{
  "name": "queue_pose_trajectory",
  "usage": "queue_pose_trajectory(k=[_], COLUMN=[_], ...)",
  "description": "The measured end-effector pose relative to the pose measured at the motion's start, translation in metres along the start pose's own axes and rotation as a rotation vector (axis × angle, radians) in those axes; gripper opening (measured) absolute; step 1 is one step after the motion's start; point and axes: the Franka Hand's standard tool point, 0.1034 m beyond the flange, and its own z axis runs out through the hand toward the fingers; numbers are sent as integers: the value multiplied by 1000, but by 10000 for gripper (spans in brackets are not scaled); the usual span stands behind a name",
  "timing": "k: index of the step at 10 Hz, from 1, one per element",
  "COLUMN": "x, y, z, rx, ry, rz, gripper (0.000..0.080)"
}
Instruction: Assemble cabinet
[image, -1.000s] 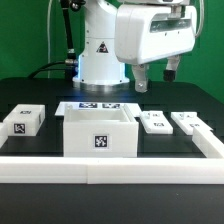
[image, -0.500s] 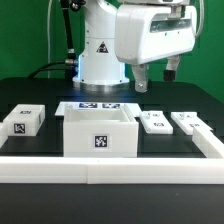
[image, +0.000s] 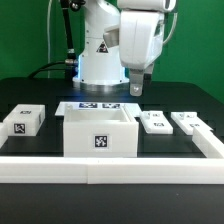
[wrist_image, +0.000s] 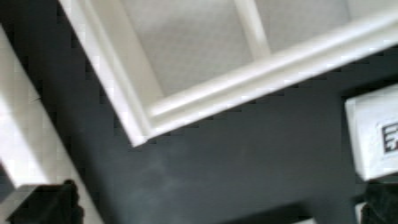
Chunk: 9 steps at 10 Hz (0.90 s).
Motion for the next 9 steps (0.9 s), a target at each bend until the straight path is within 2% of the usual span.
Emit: queue_pose_trajectory(k=[3,6,7,8,9], x=[-2,-15,-20,-23,-28], y=[0,4,4,6,5], z=[1,8,9,11,12], rx=[3,-40,-42,-69,-62], ry=[-1,17,16,19,16], rz=[-12,-222,-296,-343,-339], gripper=[798,798,798,798,798])
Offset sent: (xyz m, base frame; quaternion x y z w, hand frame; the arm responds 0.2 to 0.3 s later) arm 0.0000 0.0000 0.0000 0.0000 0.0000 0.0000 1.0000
